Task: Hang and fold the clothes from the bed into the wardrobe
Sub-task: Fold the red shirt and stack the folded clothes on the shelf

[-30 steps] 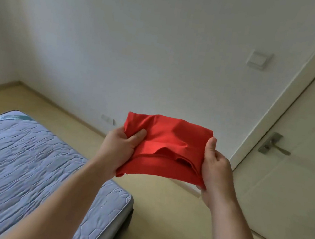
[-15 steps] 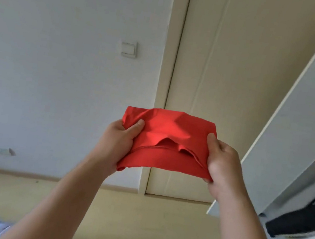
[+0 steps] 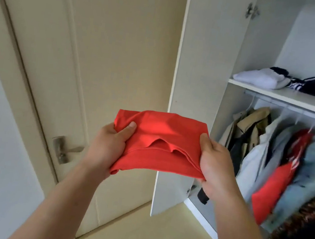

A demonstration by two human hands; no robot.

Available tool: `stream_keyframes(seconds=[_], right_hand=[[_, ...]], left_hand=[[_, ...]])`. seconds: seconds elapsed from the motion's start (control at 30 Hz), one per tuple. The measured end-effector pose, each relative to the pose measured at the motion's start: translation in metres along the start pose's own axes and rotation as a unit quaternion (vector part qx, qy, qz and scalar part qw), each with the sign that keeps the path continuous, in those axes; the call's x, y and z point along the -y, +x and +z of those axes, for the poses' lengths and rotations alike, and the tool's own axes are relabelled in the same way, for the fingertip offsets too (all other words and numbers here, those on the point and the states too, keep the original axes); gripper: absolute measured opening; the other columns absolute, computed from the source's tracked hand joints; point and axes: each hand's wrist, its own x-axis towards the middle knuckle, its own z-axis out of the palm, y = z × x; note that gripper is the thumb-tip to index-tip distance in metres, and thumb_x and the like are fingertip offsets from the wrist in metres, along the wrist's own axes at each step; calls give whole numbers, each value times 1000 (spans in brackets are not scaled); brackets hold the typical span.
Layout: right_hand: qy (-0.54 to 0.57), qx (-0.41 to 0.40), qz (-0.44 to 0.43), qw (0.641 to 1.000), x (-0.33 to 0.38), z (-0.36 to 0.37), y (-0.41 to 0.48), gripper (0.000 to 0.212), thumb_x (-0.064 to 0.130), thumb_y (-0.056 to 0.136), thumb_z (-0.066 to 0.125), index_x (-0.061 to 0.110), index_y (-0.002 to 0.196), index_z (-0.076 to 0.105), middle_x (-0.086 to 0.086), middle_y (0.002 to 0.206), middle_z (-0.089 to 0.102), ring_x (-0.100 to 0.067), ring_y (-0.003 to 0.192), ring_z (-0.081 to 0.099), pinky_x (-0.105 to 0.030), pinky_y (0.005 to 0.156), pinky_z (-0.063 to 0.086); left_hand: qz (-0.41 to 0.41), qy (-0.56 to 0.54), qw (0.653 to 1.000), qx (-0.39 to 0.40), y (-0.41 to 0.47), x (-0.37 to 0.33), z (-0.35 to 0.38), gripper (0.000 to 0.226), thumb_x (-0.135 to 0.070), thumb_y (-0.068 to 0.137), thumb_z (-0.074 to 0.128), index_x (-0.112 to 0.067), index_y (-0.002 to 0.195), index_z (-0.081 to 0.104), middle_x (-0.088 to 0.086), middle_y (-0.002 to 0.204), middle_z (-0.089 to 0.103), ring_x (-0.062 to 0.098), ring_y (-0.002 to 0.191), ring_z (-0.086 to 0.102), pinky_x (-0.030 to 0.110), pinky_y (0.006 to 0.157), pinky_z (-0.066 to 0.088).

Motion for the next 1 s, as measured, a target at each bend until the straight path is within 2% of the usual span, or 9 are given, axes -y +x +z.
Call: stream_keyframes(seconds=[0.13, 0.23, 0.37, 0.53, 0.6, 0.67, 0.77, 0.87, 1.0], right_hand=[[-37, -100, -15, 994, 9, -10, 53, 46, 59, 101, 42, 22, 92, 68, -8, 84, 68, -30, 78, 68, -51, 73, 59], [-42, -174, -20, 984, 12, -24, 84, 44, 58, 102, 40, 25, 86, 65, -6, 82, 67, -27, 77, 67, -53, 79, 58], [-48, -257, 3, 965, 11, -55, 116, 44, 59, 101, 41, 25, 88, 66, -20, 89, 69, -32, 74, 67, -51, 69, 58], [-32, -338, 11, 941, 3, -113, 153, 40, 57, 102, 44, 29, 85, 66, -8, 79, 69, -30, 74, 67, -49, 72, 57], [-36, -362, 2, 932, 0, -140, 171, 41, 55, 103, 44, 24, 93, 69, -8, 83, 71, -28, 78, 70, -49, 77, 60], [-45, -379, -10, 924, -1, -168, 191, 45, 54, 104, 42, 20, 101, 71, -9, 86, 72, -25, 76, 70, -46, 72, 60], [-51, -400, -31, 914, 7, -205, 223, 41, 54, 104, 42, 26, 90, 69, -7, 82, 71, -19, 69, 69, -37, 61, 57], [-66, -419, -46, 904, 18, -245, 263, 39, 53, 104, 42, 28, 89, 67, -5, 86, 73, -24, 79, 71, -43, 75, 59], [-80, -447, -55, 889, 34, -291, 313, 40, 53, 105, 42, 28, 85, 66, -6, 84, 73, -24, 74, 70, -40, 70, 56]], left_hand=[[7, -1, 995, 100, 76, -9, 47, 23, -37, 97, 66, -16, 101, 74, 10, 83, 77, 19, 62, 69, 28, 52, 50], [10, -6, 986, 165, 124, -15, 89, 22, -38, 96, 67, -17, 99, 75, 9, 84, 78, 18, 63, 71, 26, 48, 49], [-5, -11, 968, 250, 169, -8, 156, 25, -42, 94, 68, -20, 102, 75, 8, 87, 78, 22, 70, 74, 32, 55, 55], [-16, -35, 940, 339, 201, 1, 256, 28, -44, 93, 69, -21, 109, 73, 4, 91, 79, 24, 82, 77, 32, 63, 56], [-15, -45, 927, 371, 210, -1, 299, 30, -42, 93, 69, -21, 113, 72, 4, 95, 79, 23, 85, 77, 31, 63, 58], [-6, -42, 921, 388, 217, -2, 339, 30, -43, 92, 70, -22, 113, 72, 5, 95, 79, 24, 86, 77, 34, 66, 59], [11, -41, 917, 398, 232, -14, 395, 28, -44, 92, 71, -22, 109, 73, 6, 94, 79, 27, 86, 76, 42, 76, 61], [37, -31, 913, 406, 250, -30, 455, 27, -49, 91, 69, -27, 106, 73, 0, 87, 79, 17, 74, 76, 30, 58, 57], [74, -21, 903, 423, 277, -45, 527, 22, -50, 93, 66, -31, 104, 71, -7, 81, 77, 10, 65, 73, 23, 48, 52]])
